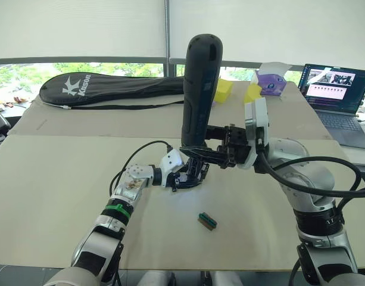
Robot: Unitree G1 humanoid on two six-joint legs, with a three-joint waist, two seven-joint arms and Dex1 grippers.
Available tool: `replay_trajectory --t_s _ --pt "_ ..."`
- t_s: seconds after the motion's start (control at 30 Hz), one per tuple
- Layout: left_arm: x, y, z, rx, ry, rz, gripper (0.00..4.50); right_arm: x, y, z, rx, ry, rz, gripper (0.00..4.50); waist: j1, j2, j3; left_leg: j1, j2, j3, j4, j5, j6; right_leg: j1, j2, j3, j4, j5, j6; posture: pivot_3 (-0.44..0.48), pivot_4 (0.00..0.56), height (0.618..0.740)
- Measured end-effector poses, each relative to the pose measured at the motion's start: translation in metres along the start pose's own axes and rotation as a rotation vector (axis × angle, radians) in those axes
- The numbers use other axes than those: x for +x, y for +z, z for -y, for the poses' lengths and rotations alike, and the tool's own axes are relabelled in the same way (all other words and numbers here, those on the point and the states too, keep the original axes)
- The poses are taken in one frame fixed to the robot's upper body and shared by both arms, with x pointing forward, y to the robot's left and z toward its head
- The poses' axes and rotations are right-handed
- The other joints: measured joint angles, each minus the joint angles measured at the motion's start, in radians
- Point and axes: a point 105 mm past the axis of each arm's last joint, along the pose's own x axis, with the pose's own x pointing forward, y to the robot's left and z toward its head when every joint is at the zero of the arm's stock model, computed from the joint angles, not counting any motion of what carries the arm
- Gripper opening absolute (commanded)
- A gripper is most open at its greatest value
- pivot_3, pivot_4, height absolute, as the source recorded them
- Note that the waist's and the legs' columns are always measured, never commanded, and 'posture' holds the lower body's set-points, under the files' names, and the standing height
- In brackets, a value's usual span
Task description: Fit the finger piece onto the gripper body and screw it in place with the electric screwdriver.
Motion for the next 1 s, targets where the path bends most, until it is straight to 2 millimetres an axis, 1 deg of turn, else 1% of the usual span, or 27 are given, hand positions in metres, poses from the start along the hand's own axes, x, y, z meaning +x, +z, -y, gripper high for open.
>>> replay_trajectory --t_s 0.03,0.1,0.17,0.2,0.27,0.33,0.4,0.47,0.5,0.57,0.67,0.73,0.8,0.87,0.9,1.0 --pt "0.0 0.0 0.0 -0.001 0.001 -0.001 2.29 0.0 0.0 -0.001 0.013 0.007 0.003 1.92 -0.001 0.0 0.0 0.0 0.0 0.0 0.0 0.0 0.0 0.0 0.0 0.0 0.0 0.0 0.0 0.0 0.15 0.74" --pt "-0.001 -0.001 -0.001 -0.008 0.002 -0.004 3.35 0.0 0.0 -0.004 0.043 0.015 0.002 1.92 -0.001 0.0 0.0 0.0 0.0 0.0 0.0 0.0 0.0 0.0 0.0 0.0 0.001 0.0 0.0 0.0 0.15 0.74" --pt "-0.008 -0.006 -0.001 -0.025 0.0 -0.033 4.22 -0.001 0.001 -0.007 0.1 0.025 0.003 1.92 -0.003 0.0 0.002 0.0 0.0 0.0 0.0 0.0 0.0 -0.001 0.0 0.0 0.001 0.0 0.0 0.0 0.15 0.74" --pt "-0.014 -0.006 0.0 -0.019 -0.006 -0.042 4.5 -0.004 0.004 -0.007 0.133 0.015 -0.003 1.92 -0.006 0.001 0.003 0.0 0.0 0.0 -0.001 0.0 0.0 -0.001 0.0 0.0 0.002 0.0 0.0 0.0 0.15 0.74" --pt "-0.029 -0.008 0.0 -0.011 -0.004 -0.07 4.5 -0.016 0.01 -0.002 0.203 -0.035 -0.025 1.92 -0.011 0.001 0.003 0.0 0.0 0.0 -0.002 0.0 0.0 -0.001 0.0 0.001 0.001 0.0 0.0 0.0 0.15 0.74" --pt "-0.051 -0.012 0.003 -0.014 0.003 -0.1 4.5 -0.033 0.013 0.004 0.266 -0.111 -0.083 1.92 -0.014 0.001 0.003 0.0 0.0 0.0 -0.004 0.0 0.0 -0.001 0.0 0.001 -0.001 0.0 0.0 0.0 0.15 0.74" --pt "-0.073 -0.016 0.007 -0.034 0.004 -0.124 4.5 -0.054 0.011 0.008 0.334 -0.196 -0.148 1.92 -0.011 0.002 0.004 0.0 0.001 0.0 -0.005 0.0 0.0 -0.002 0.0 0.0 -0.002 0.0 -0.001 0.0 0.15 0.74" --pt "-0.097 -0.017 0.019 -0.055 -0.02 -0.158 4.5 -0.08 0.001 0.002 0.485 -0.252 -0.259 1.92 -0.01 0.004 0.006 0.0 0.001 -0.001 -0.007 0.0 0.0 -0.001 0.0 0.0 -0.002 0.0 -0.001 0.0 0.15 0.74" --pt "-0.106 -0.017 0.023 -0.071 -0.022 -0.169 4.5 -0.092 -0.005 0.001 0.552 -0.284 -0.301 1.92 -0.007 0.006 0.008 -0.001 0.001 -0.001 -0.006 0.0 0.0 -0.001 -0.001 0.0 -0.003 0.0 -0.001 0.0 0.15 0.74" --pt "-0.119 -0.01 0.034 -0.07 -0.056 -0.185 4.5 -0.115 -0.02 -0.004 0.673 -0.359 -0.423 1.92 -0.002 0.008 0.01 -0.002 0.001 0.0 -0.005 -0.001 0.001 -0.001 -0.001 -0.001 -0.003 0.0 -0.001 0.0 0.15 0.74" --pt "-0.13 0.006 0.048 -0.026 -0.102 -0.199 4.5 -0.157 -0.045 -0.007 0.844 -0.525 -0.602 1.92 0.005 0.008 0.011 -0.002 0.001 0.001 -0.003 -0.001 0.002 0.0 -0.002 0.0 -0.004 0.0 -0.001 0.0 0.15 0.74" --pt "-0.134 0.014 0.053 -0.003 -0.112 -0.202 4.5 -0.188 -0.06 -0.008 0.897 -0.653 -0.738 1.92 0.01 0.009 0.012 -0.002 0.001 0.001 -0.003 -0.001 0.002 0.0 -0.003 0.0 -0.004 0.0 -0.001 0.0 0.15 0.74" --pt "-0.137 0.019 0.057 0.007 -0.116 -0.208 4.5 -0.213 -0.073 -0.009 0.943 -0.762 -0.845 1.92 0.013 0.009 0.012 -0.001 0.001 0.001 -0.004 -0.001 0.002 0.0 -0.003 0.0 -0.003 0.0 -0.001 0.0 0.15 0.74" --pt "-0.137 0.022 0.057 0.015 -0.114 -0.204 4.5 -0.23 -0.085 -0.01 0.957 -0.834 -0.915 1.92 0.013 0.01 0.012 -0.001 0.002 0.002 -0.004 -0.001 0.002 0.0 -0.002 0.0 -0.001 0.0 -0.001 0.0 0.15 0.74" --pt "-0.137 0.024 0.057 0.019 -0.111 -0.2 4.5 -0.235 -0.09 -0.011 0.963 -0.853 -0.938 1.92 0.012 0.01 0.012 -0.001 0.002 0.002 -0.004 -0.001 0.002 0.0 -0.002 0.0 -0.001 0.0 -0.001 0.0 0.15 0.74" --pt "-0.136 0.025 0.056 0.023 -0.096 -0.193 4.5 -0.243 -0.105 -0.017 0.995 -0.868 -0.997 1.92 0.01 0.01 0.012 -0.001 0.002 0.002 -0.004 0.0 0.001 0.0 -0.001 0.0 -0.001 0.0 -0.001 0.0 0.15 0.74"
